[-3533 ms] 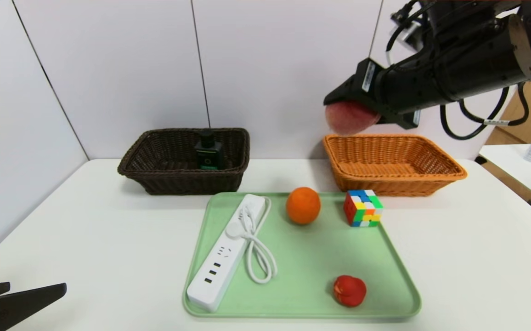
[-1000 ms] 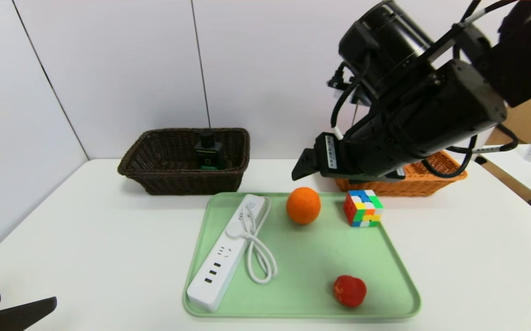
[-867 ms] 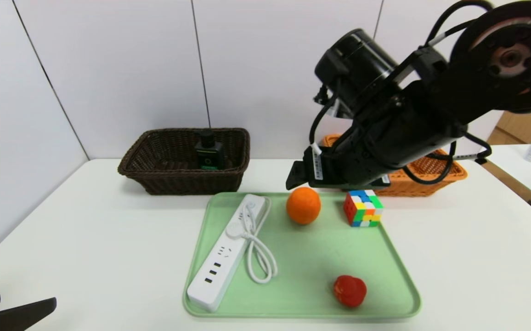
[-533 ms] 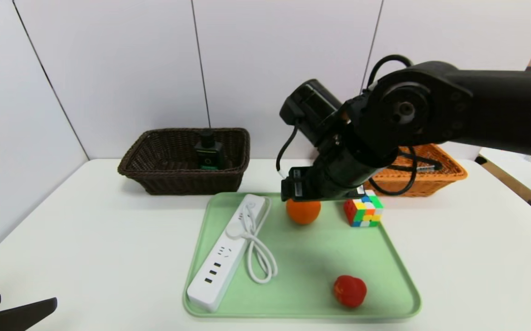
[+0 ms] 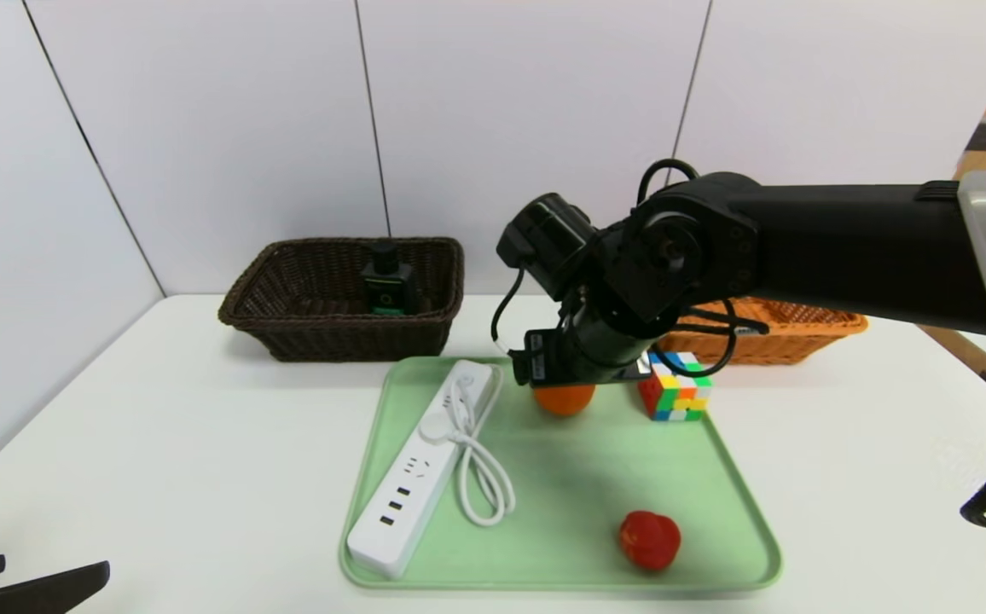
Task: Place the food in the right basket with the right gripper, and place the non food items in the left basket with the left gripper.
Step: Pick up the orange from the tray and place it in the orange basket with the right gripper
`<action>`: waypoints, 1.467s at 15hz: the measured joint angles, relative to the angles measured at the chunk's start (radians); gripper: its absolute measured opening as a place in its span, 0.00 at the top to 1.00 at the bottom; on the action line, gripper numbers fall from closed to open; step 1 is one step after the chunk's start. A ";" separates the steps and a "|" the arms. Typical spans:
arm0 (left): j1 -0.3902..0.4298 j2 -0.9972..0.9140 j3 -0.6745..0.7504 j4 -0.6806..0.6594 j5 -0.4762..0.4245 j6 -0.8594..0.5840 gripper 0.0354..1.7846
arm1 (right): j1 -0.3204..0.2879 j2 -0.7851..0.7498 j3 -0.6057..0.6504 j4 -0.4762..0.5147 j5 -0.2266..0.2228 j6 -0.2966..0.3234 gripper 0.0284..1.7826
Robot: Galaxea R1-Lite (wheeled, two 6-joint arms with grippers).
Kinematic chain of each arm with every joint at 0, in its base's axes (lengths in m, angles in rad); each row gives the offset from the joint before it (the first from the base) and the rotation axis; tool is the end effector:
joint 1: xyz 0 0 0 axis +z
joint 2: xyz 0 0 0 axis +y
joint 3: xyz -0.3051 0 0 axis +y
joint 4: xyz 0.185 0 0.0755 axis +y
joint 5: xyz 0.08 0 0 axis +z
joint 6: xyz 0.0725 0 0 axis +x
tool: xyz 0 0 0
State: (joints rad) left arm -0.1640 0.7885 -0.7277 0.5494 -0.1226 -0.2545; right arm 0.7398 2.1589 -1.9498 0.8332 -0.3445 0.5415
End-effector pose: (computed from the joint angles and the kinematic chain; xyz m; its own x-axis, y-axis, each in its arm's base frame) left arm 0.0959 -0.0249 0.1935 0.7825 -0.2534 -0.5687 0.1102 0.9554 -0.2741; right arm 0.3420 0.2790 0.1613 0.5782 0.0705 -0.8128 -0.1072 0.9942 0.0100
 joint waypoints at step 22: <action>0.000 0.003 0.018 -0.005 -0.001 0.001 0.06 | -0.062 0.120 0.000 -0.132 0.012 0.040 0.05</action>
State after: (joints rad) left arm -0.1640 0.7917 -0.7100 0.5445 -0.1234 -0.2530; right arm 0.6779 2.2789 -1.9498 0.7009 -0.3328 0.5811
